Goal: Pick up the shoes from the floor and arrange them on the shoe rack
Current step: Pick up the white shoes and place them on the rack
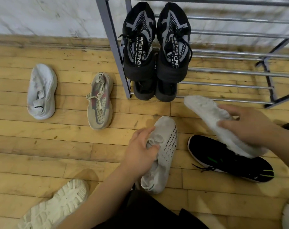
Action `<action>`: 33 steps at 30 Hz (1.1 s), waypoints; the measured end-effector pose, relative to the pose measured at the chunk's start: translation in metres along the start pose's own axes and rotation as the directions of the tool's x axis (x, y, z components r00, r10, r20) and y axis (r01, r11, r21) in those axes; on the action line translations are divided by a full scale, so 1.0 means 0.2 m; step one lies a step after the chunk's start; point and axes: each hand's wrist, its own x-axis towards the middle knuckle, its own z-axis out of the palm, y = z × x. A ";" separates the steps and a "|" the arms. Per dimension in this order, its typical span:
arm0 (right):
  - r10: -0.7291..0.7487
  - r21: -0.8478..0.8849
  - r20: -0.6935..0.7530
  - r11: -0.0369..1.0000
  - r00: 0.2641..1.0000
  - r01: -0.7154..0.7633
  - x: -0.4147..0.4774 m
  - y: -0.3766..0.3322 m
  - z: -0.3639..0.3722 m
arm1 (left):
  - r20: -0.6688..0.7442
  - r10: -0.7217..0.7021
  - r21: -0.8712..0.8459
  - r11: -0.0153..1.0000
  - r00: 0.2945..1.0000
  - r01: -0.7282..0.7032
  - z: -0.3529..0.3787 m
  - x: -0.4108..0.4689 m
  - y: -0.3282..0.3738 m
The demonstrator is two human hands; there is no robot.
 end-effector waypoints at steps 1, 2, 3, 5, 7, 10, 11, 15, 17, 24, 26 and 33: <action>0.053 0.196 0.029 0.979 0.998 -0.057 -0.01 -0.05 -0.02 | 0.028 0.012 -0.024 1.000 1.000 -0.011 0.01 0.00 0.03; 0.095 0.398 0.083 0.910 0.992 -0.120 -0.02 -0.09 -0.03 | 0.055 0.027 -0.053 0.998 0.998 -0.024 0.02 0.00 0.05; 0.117 0.555 0.166 0.809 0.979 -0.191 -0.04 -0.14 -0.03 | 0.083 0.042 -0.090 0.995 0.996 -0.034 0.03 0.00 0.08; 0.066 0.744 0.292 0.611 0.954 -0.270 -0.06 -0.20 -0.01 | 0.130 0.066 -0.206 0.978 0.989 -0.039 0.04 -0.01 0.13; -0.012 0.844 0.353 0.437 0.936 -0.312 -0.09 -0.24 0.06 | 0.185 0.083 -0.280 0.960 0.979 -0.029 0.05 -0.03 0.16; -0.050 0.896 0.375 0.278 0.926 -0.347 -0.13 -0.28 0.20 | 0.298 0.054 -0.492 0.864 0.953 0.105 0.07 -0.04 0.16; -0.063 0.906 0.369 0.248 0.927 -0.344 -0.15 -0.29 0.25 | 0.331 0.049 -0.557 0.817 0.942 0.152 0.08 -0.04 0.15; 0.009 0.938 0.296 0.183 0.955 -0.293 -0.19 -0.33 0.42 | 0.346 0.042 -0.648 0.734 0.937 0.206 0.10 -0.05 0.08; 0.083 0.941 0.209 0.255 0.974 -0.223 -0.21 -0.34 0.45 | 0.335 0.023 -0.669 0.710 0.942 0.220 0.10 -0.06 0.05; 0.077 0.871 0.162 0.457 0.984 -0.179 -0.27 -0.38 0.43 | 0.351 -0.071 -0.783 0.525 0.934 0.334 0.02 -0.08 0.04; 0.034 0.828 0.156 0.540 0.987 -0.150 -0.28 -0.40 0.42 | 0.368 -0.072 -0.781 0.517 0.927 0.350 -0.01 -0.08 0.02; -0.139 0.574 0.099 0.817 0.985 0.058 -0.35 -0.47 0.40 | 0.152 -0.086 -0.797 0.578 0.985 0.174 -0.30 -0.16 -0.03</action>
